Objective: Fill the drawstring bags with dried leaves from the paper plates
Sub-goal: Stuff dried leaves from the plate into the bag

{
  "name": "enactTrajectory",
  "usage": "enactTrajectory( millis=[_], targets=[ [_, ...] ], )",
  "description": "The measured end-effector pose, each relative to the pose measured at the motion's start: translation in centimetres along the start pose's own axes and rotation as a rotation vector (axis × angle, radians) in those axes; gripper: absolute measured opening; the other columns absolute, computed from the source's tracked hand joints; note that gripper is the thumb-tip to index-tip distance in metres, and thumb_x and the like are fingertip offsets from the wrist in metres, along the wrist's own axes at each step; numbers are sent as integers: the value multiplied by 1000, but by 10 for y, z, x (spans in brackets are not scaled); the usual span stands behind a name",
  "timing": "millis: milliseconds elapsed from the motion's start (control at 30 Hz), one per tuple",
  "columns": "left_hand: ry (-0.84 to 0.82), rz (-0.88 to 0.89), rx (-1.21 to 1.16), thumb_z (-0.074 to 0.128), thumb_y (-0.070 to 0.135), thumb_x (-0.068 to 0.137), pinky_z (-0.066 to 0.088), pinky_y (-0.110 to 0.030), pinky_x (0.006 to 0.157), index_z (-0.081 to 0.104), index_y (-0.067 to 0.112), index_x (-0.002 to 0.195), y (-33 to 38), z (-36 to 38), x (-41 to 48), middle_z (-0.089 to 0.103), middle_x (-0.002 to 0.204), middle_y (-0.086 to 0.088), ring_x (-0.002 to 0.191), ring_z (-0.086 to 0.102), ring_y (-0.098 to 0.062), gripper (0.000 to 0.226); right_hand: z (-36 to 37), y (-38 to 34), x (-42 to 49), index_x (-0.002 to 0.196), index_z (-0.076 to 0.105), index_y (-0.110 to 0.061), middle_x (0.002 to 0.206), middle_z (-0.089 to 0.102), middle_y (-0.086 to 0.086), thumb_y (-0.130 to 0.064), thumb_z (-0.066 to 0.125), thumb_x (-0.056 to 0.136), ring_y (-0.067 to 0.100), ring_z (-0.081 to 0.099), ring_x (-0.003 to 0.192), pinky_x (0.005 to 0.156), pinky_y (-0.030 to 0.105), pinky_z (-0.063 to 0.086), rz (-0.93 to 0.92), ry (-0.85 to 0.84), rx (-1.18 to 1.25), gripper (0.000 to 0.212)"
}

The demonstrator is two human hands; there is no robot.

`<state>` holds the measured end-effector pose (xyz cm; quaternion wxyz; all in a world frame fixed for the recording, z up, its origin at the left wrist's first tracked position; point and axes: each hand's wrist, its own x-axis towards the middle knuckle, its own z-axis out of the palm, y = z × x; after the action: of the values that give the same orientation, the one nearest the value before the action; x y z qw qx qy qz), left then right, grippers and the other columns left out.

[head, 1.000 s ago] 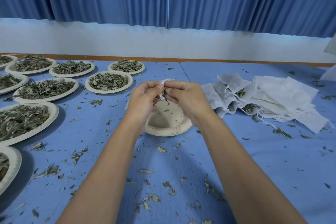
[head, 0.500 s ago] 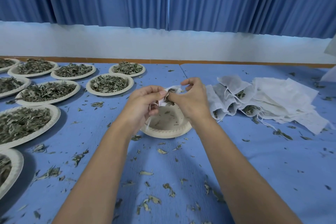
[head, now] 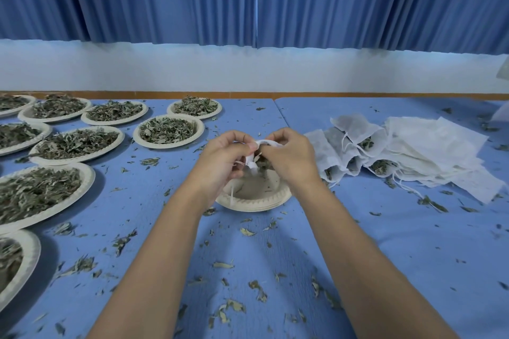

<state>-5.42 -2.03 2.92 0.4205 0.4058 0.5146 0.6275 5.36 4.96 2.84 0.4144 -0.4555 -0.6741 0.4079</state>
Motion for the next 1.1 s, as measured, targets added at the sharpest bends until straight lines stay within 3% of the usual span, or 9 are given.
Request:
enactTrajectory(
  millis=[100, 200, 333, 433, 600, 733, 833, 967, 1100],
  targets=[
    [80, 25, -56, 56, 5, 92, 34, -11, 34, 55, 14, 77, 0, 1, 1, 43, 43, 15, 35, 40, 0, 17, -11, -4, 2, 86, 64, -10, 77, 63, 0, -15, 76, 80, 8, 63, 67, 64, 21, 58, 168, -182, 318, 15],
    [146, 42, -72, 55, 10, 93, 31, -10, 33, 52, 18, 78, -1, 0, 2, 41, 38, 16, 33, 40, 1, 17, -20, -7, 3, 93, 64, -7, 79, 65, 2, -10, 73, 82, 6, 63, 66, 61, 19, 56, 226, -282, 486, 14],
    [205, 88, 35, 67, 16, 87, 33, -9, 37, 50, 18, 89, 0, 0, 3, 52, 57, 14, 37, 45, 5, 17, -20, -8, 2, 80, 64, -7, 66, 59, 0, -3, 66, 86, 1, 59, 53, 57, 17, 55, 178, -233, 436, 7],
    [197, 101, 239, 76, 17, 78, 41, -8, 47, 44, 19, 107, -3, 0, 3, 56, 83, 3, 52, 56, 5, 43, -14, -9, 1, 78, 64, -7, 65, 57, 2, -4, 66, 86, 6, 59, 57, 65, 23, 59, 129, -163, 397, 9],
    [134, 100, 332, 81, 22, 73, 49, -15, 62, 41, 27, 120, -3, -2, 2, 55, 97, 0, 65, 61, -3, 62, -10, -12, -1, 74, 65, -9, 64, 59, 4, -4, 66, 86, 13, 60, 58, 60, 24, 57, 72, -106, 358, 13],
    [157, 219, 482, 75, 22, 80, 47, -26, 70, 61, 27, 104, -5, -7, 3, 66, 95, 2, 83, 61, -12, 28, -10, -12, -2, 74, 64, -9, 73, 58, 9, -5, 65, 87, 16, 60, 69, 64, 25, 59, 80, -129, 357, 13],
    [195, 262, 483, 67, 25, 86, 44, -31, 68, 63, 31, 90, -7, -8, 5, 68, 88, -7, 76, 59, -16, 9, -11, -11, -2, 73, 64, -11, 79, 59, 11, -6, 64, 88, 17, 60, 76, 67, 26, 59, 58, -149, 319, 15],
    [229, 280, 500, 62, 28, 90, 34, -25, 54, 63, 27, 81, -9, -6, 6, 60, 69, -7, 56, 45, -10, 8, -11, -10, -3, 74, 67, -14, 72, 62, 1, -8, 65, 86, 13, 60, 73, 64, 23, 56, -37, -125, 181, 13],
    [354, 300, 548, 61, 24, 88, 29, -21, 47, 60, 18, 72, -10, -3, 8, 52, 54, 7, 46, 38, -5, 17, -13, -14, -3, 76, 70, -13, 62, 57, -8, -12, 68, 82, 15, 57, 68, 77, 42, 56, -152, -95, -46, 6]
  ],
)
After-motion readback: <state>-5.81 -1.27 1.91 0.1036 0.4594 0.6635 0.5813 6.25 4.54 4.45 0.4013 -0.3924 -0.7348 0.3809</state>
